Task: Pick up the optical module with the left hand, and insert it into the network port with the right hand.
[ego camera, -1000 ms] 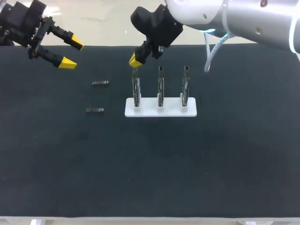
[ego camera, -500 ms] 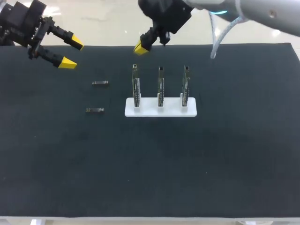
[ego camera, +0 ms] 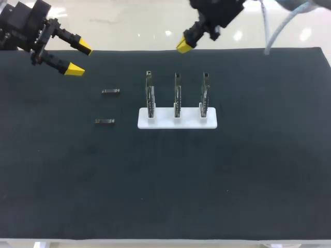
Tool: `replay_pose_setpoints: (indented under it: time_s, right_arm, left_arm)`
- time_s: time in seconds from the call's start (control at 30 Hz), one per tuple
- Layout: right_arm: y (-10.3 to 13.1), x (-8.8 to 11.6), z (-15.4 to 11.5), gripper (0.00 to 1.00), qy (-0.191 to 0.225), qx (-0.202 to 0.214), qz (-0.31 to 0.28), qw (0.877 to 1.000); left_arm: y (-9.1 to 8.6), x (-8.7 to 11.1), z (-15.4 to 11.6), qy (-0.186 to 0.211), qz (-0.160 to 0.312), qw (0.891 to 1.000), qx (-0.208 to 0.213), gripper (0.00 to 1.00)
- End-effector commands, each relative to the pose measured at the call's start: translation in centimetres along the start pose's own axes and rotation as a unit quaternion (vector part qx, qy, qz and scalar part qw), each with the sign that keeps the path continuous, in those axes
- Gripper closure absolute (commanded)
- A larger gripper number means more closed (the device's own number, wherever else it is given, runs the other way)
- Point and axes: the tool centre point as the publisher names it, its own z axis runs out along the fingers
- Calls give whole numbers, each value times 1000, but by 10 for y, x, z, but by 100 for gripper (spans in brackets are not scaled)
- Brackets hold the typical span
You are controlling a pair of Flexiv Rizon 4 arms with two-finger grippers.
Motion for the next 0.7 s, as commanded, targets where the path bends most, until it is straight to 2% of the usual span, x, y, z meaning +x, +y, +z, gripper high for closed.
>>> replay_pose_setpoints:
  time_s: [0.03,0.3,0.33,0.37,0.7]
  right_arm:
    - [21,19,-22,100,-15,10,-1,1000]
    - [26,27,-32,100,-31,22,8,999]
    - [26,27,-32,14,-31,22,8,999]
    - [26,27,-32,0,-31,22,8,999]
    - [26,27,-32,0,-31,22,8,999]
  left_arm:
    - [0,0,0,2,0,1000,1,0]
    - [0,0,0,2,0,1000,1,0]
    - [0,0,0,2,0,1000,1,0]
    - [0,0,0,2,0,1000,1,0]
    - [0,0,0,2,0,1000,1,0]
